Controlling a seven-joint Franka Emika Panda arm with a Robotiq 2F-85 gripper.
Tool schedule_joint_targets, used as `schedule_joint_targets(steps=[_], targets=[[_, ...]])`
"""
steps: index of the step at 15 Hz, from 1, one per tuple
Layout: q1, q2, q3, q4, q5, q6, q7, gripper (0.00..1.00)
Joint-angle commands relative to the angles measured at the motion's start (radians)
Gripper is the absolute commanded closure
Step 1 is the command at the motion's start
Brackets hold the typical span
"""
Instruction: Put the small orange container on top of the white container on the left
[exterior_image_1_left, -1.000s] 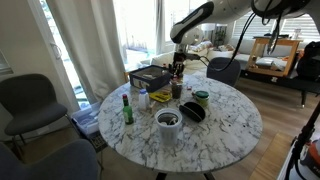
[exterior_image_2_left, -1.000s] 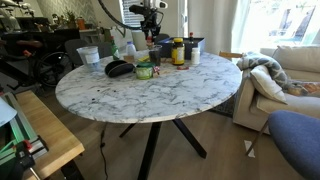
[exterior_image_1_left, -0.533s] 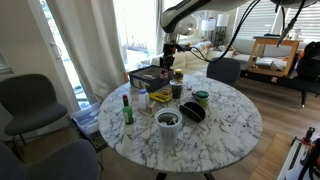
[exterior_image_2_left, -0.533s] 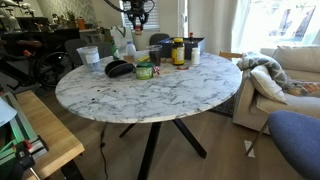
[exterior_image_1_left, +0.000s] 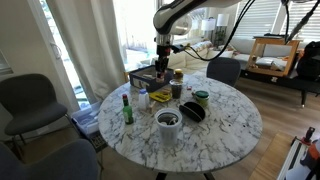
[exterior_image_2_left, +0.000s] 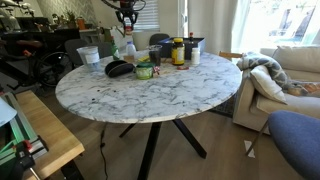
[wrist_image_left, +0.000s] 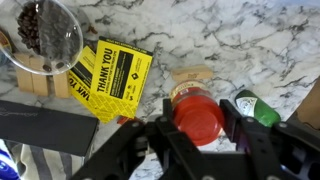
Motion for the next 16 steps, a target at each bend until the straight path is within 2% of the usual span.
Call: schedule_joint_targets(steps=[1, 7, 11, 16], targets=[[0.043, 0.047, 0.003, 0.038, -0.066, 0.088, -0.003, 0.76], [0.083, 0.161, 0.044, 0.156, -0.073, 0.058, -0.038, 0.76], [0.097, 0.237, 0.045, 0.276, -0.091, -0.031, -0.051, 0.76], [0.134, 0.29, 0.025, 0.412, -0.175, -0.141, -0.036, 0.76]])
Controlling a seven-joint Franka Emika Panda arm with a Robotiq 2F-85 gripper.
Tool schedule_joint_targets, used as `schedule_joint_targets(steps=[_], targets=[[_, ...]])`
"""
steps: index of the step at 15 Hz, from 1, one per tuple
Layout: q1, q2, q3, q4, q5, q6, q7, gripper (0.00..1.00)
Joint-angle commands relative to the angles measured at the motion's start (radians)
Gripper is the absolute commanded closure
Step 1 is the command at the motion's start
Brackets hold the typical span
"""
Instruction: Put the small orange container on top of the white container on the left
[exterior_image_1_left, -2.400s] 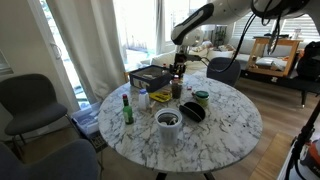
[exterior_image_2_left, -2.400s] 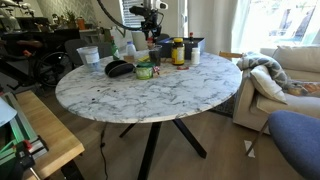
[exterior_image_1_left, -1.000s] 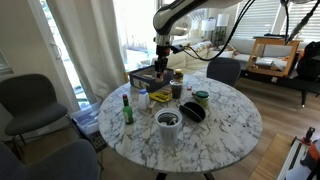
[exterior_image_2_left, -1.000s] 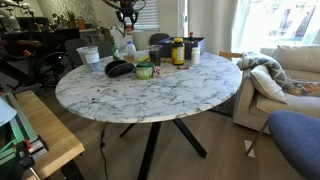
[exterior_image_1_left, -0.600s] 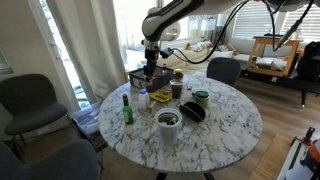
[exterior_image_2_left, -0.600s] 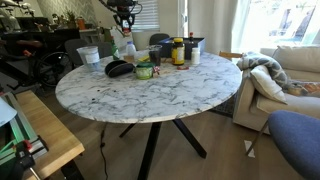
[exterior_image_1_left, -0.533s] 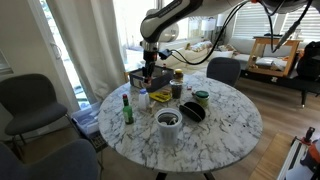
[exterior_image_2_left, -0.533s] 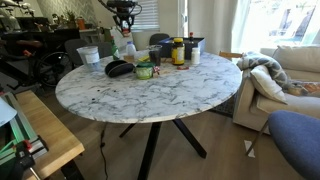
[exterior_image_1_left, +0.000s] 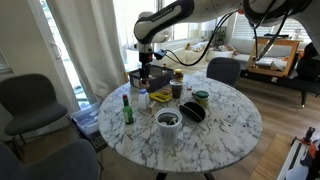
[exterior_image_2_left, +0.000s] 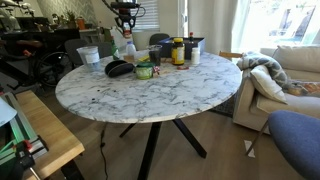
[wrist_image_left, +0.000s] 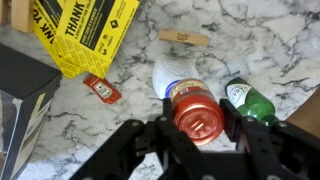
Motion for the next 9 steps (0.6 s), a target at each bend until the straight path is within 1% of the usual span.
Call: schedule_joint_targets(steps=[1, 2, 6, 7, 9], targets=[[0.039, 0.055, -0.018, 0.107, -0.063, -0.066, 0.014, 0.76], [0.039, 0.047, -0.009, 0.08, -0.056, -0.031, 0.017, 0.76], [0.045, 0.024, -0.018, 0.039, -0.051, 0.014, 0.065, 0.76], [0.038, 0.033, -0.003, 0.062, -0.035, -0.013, 0.032, 0.51], [0.038, 0.033, -0.005, 0.062, -0.035, -0.009, 0.043, 0.51]])
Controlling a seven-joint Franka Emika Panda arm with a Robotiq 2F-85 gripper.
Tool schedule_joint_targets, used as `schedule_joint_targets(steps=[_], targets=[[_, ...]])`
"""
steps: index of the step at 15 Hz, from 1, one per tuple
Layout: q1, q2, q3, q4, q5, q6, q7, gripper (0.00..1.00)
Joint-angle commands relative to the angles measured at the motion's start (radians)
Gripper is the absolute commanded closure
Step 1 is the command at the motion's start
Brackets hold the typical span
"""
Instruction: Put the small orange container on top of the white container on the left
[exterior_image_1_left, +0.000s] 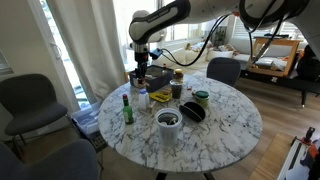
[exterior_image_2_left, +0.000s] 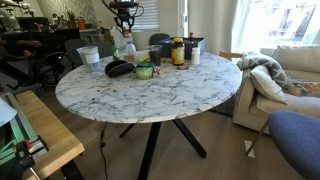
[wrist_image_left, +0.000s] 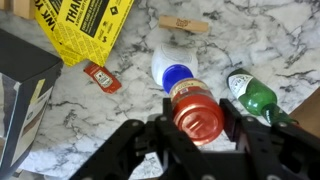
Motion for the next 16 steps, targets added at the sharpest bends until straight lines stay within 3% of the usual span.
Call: schedule_joint_targets(steps=[1, 16], targets=[[-0.001, 0.001, 0.002, 0.004, -0.002, -0.003, 0.003, 0.76], [-0.012, 0.064, -0.001, 0.055, 0.001, -0.016, -0.003, 0.76]])
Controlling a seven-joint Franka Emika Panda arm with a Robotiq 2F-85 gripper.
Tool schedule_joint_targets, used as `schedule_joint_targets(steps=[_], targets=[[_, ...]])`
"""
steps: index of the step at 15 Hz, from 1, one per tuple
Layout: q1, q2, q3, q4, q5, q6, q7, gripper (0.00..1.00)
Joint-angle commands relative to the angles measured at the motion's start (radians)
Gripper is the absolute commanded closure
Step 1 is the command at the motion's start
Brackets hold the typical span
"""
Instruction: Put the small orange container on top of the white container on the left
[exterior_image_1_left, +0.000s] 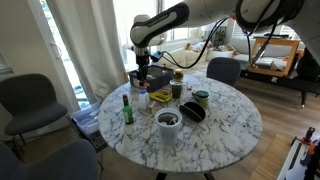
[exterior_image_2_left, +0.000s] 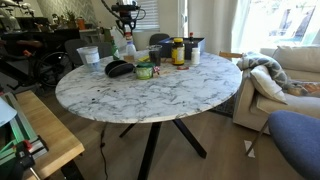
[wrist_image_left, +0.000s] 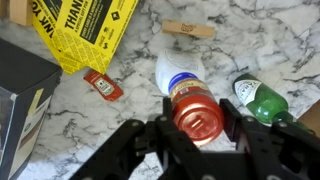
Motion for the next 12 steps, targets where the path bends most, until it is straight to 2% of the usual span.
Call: schedule_joint_targets(steps=[1, 12], targets=[[-0.002, 0.032, 0.001, 0.041, -0.001, -0.017, -0.003, 0.76], [-0.002, 0.059, 0.002, 0.069, 0.001, -0.031, -0.002, 0.76]])
